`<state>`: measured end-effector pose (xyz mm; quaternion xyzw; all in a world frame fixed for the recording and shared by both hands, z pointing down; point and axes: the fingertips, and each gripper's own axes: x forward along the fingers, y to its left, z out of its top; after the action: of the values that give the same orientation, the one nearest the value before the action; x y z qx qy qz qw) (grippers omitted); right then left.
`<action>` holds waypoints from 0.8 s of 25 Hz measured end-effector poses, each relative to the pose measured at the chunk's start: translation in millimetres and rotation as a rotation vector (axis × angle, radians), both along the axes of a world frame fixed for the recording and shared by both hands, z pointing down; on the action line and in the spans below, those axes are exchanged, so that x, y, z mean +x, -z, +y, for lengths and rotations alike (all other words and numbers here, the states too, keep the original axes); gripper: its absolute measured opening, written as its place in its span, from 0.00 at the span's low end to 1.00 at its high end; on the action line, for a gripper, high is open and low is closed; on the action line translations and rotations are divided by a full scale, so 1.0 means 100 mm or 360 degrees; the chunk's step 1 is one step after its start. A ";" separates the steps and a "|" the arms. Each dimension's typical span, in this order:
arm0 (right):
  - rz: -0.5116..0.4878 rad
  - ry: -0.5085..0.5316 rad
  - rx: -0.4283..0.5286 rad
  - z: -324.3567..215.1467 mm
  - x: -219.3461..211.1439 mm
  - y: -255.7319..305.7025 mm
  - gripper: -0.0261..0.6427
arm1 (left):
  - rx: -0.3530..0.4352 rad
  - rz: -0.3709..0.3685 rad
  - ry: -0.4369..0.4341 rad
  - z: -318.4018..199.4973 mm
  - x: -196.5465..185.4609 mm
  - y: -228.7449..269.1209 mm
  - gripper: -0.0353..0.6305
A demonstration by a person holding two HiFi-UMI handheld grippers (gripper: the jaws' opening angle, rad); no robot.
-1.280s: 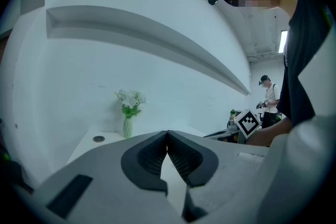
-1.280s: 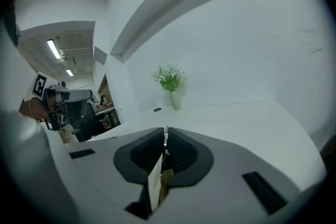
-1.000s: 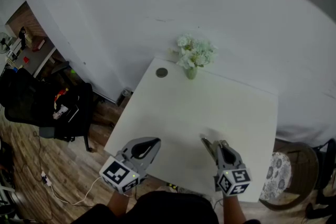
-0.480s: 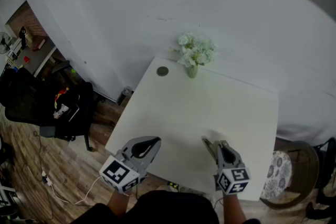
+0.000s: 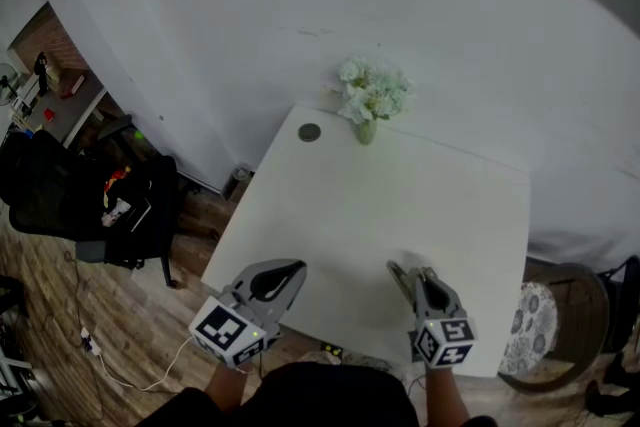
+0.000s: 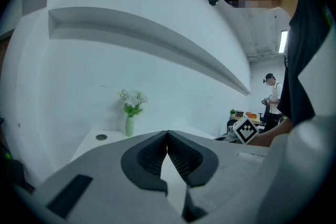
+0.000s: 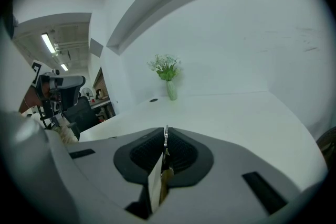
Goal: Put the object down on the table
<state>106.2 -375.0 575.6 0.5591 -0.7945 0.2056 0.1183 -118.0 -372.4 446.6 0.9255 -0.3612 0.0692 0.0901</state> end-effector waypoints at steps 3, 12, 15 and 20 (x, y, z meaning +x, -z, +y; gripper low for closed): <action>-0.0007 -0.0004 -0.0014 0.03 0.00 -0.04 0.07 | -0.0001 0.0006 -0.0005 0.02 -0.01 0.00 0.05; -0.0010 -0.0016 -0.0041 0.11 -0.02 -0.11 0.07 | 0.0008 0.0020 -0.0026 0.05 -0.03 0.00 0.05; -0.0010 -0.0021 -0.0054 0.14 -0.03 -0.14 0.07 | 0.0011 0.0024 -0.0028 0.07 -0.04 0.01 0.05; -0.0010 -0.0021 -0.0068 0.19 -0.03 -0.18 0.07 | 0.0013 0.0023 -0.0028 0.09 -0.06 0.01 0.05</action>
<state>103.1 -356.1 593.3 0.5611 -0.7866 0.2249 0.1264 -123.8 -363.1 445.2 0.9295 -0.3528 0.0618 0.0883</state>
